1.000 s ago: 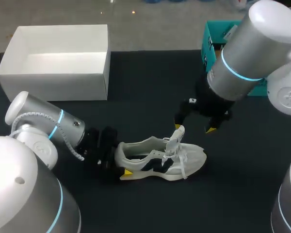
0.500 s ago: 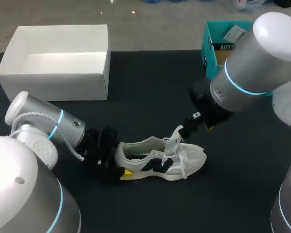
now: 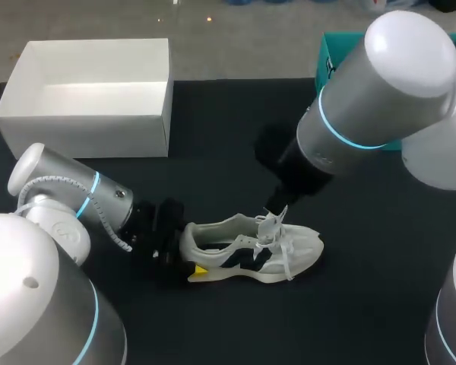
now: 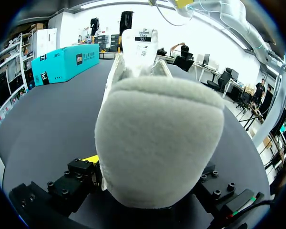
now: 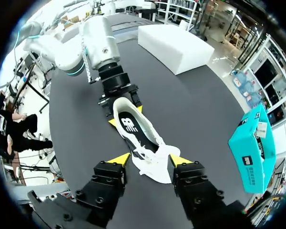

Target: Take the shoe out of the shoebox, open the shoe tongue, remove and reinsert the insole, then place the shoe into the shoebox

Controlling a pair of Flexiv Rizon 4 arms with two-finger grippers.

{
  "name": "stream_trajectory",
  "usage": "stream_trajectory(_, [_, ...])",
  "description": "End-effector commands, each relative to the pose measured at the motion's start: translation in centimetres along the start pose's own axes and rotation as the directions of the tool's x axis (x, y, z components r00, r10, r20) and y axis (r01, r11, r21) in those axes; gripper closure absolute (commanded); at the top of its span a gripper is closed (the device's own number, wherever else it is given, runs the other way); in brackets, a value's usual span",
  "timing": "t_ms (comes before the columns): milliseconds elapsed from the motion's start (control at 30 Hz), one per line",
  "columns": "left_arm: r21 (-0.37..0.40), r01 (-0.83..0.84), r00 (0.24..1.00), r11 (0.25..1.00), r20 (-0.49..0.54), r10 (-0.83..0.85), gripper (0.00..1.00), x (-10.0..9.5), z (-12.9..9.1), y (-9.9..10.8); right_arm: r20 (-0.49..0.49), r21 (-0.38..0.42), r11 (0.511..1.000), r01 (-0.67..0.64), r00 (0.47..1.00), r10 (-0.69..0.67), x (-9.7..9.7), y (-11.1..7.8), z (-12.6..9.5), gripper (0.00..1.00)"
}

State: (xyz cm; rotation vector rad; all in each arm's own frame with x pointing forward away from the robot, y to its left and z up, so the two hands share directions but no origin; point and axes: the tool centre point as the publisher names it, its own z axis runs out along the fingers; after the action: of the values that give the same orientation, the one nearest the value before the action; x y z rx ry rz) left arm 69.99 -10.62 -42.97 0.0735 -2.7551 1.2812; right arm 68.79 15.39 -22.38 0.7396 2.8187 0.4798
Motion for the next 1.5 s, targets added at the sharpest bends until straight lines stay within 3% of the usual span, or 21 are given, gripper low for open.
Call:
stream_trajectory(33, [-0.007, 0.002, 1.0, 1.0, -0.001, -0.002, 1.0, 0.3, 0.5, 0.2, -0.057, 0.034, 0.954, 0.299, 0.953, -0.296, -0.1, 1.4, 1.1, 1.0])
stream_trajectory(400, [-0.007, 0.002, 1.0, 1.0, -0.001, -0.002, 1.0, 0.3, 0.5, 0.2, -0.053, 0.037, 0.952, 0.303, 0.952, -0.301, -0.1, 1.6, 1.2, 1.0])
stream_trajectory(600, [-0.007, 0.002, 1.0, 1.0, -0.001, -0.002, 1.0, 0.3, 0.5, 0.2, 0.009, 0.077, 0.939, 0.335, 0.942, -0.337, 0.8, 2.4, 3.4, 1.0])
stream_trajectory(1000, [-0.007, 0.002, 1.0, 1.0, -0.001, -0.002, 1.0, 0.3, 0.5, 0.2, -0.046, 0.077, 0.915, 0.396, 0.918, -0.393, 2.9, 2.9, 6.8, 1.0])
stream_trajectory(1500, [-0.007, 0.002, 1.0, 1.0, -0.001, -0.002, 1.0, 0.3, 0.5, 0.2, -0.071, 0.129, 0.882, 0.453, 0.892, -0.447, 1.8, 3.2, 10.4, 1.0])
